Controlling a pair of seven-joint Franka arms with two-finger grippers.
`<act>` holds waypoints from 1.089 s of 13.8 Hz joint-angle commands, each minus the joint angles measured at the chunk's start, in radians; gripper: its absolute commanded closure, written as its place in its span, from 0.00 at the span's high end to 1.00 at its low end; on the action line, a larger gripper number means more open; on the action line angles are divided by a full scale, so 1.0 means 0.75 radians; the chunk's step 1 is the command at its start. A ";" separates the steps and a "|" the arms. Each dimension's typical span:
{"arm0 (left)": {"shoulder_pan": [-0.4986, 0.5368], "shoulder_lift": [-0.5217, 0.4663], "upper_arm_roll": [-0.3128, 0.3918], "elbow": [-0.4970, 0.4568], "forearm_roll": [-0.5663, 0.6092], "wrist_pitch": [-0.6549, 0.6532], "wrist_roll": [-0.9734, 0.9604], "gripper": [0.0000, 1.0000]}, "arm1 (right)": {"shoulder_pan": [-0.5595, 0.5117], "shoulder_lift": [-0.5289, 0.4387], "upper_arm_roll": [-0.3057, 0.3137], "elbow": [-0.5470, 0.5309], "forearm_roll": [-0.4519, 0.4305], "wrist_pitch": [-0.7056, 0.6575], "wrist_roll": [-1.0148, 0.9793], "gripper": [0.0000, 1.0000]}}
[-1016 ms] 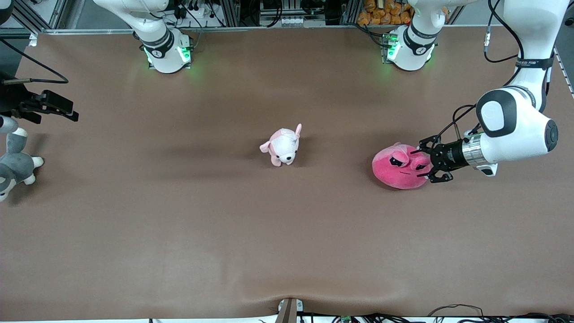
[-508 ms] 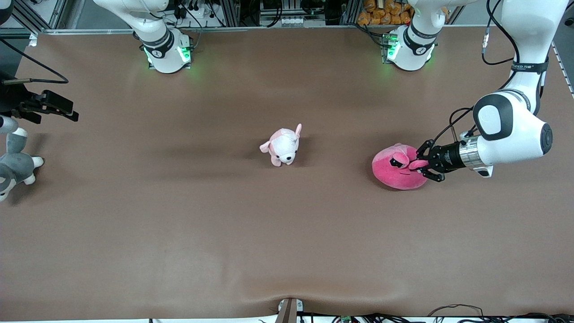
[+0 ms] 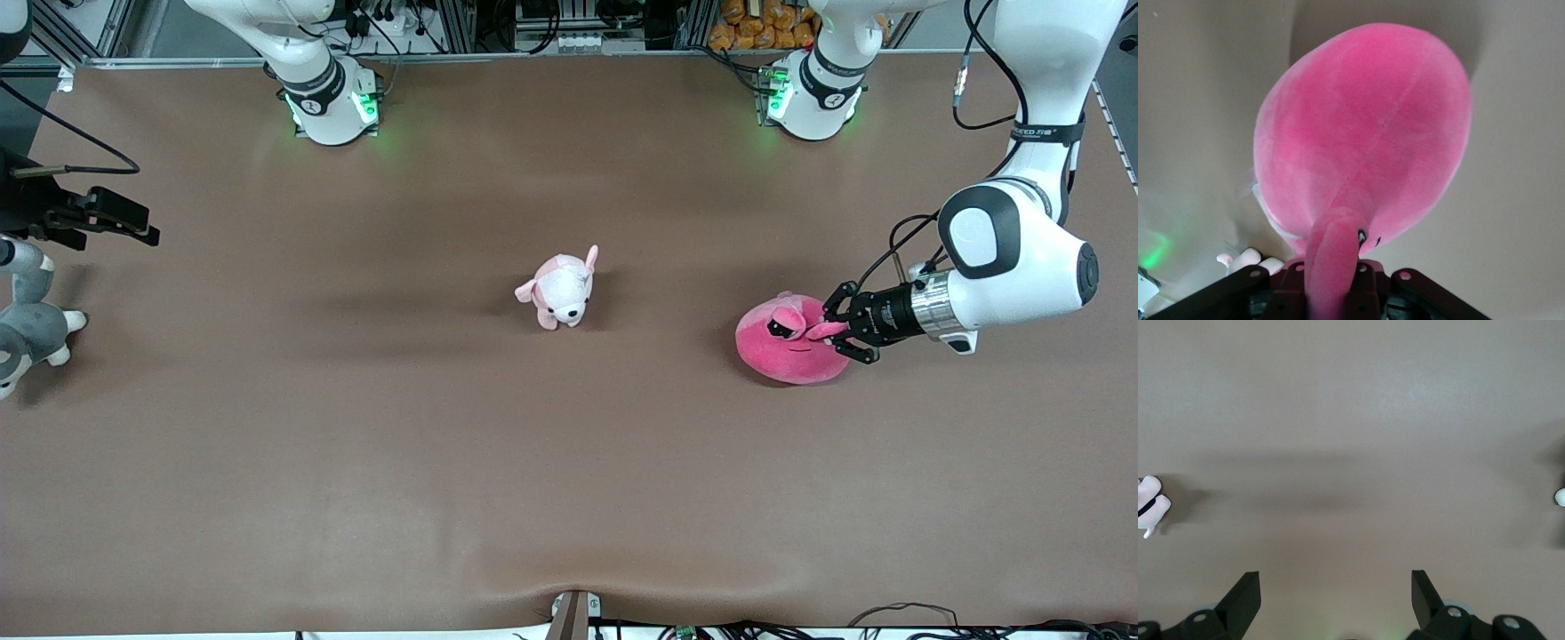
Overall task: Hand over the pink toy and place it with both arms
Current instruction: 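Lift the pink plush with the left gripper while the right gripper reaches it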
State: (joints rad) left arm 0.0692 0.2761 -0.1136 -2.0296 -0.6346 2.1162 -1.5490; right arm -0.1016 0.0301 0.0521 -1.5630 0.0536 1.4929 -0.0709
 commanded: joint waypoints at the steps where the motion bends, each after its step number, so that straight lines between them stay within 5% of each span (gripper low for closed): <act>1: 0.004 -0.053 -0.031 0.024 -0.033 -0.011 -0.006 0.00 | -0.085 0.066 0.018 0.039 0.002 -0.011 -0.002 1.00; 5: 0.000 -0.061 -0.104 0.167 -0.033 -0.097 -0.127 0.00 | -0.090 0.262 0.021 0.239 0.000 -0.005 -0.081 1.00; 9: -0.004 -0.051 -0.198 0.323 -0.064 -0.128 -0.350 0.00 | 0.016 0.301 0.027 0.354 -0.004 0.010 -0.002 1.00; 12: -0.055 -0.041 -0.257 0.419 -0.158 -0.128 -0.454 0.00 | 0.147 0.299 0.037 0.362 0.051 0.004 0.498 1.00; 15: -0.194 -0.037 -0.270 0.540 -0.191 -0.114 -0.632 0.00 | 0.287 0.297 0.035 0.352 0.251 -0.009 1.095 1.00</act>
State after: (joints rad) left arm -0.0150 0.2372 -0.3156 -1.7014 -0.7560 2.0385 -1.9372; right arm 0.0693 0.2398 0.0837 -1.3211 0.1617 1.5065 0.4925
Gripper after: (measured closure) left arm 0.881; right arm 0.000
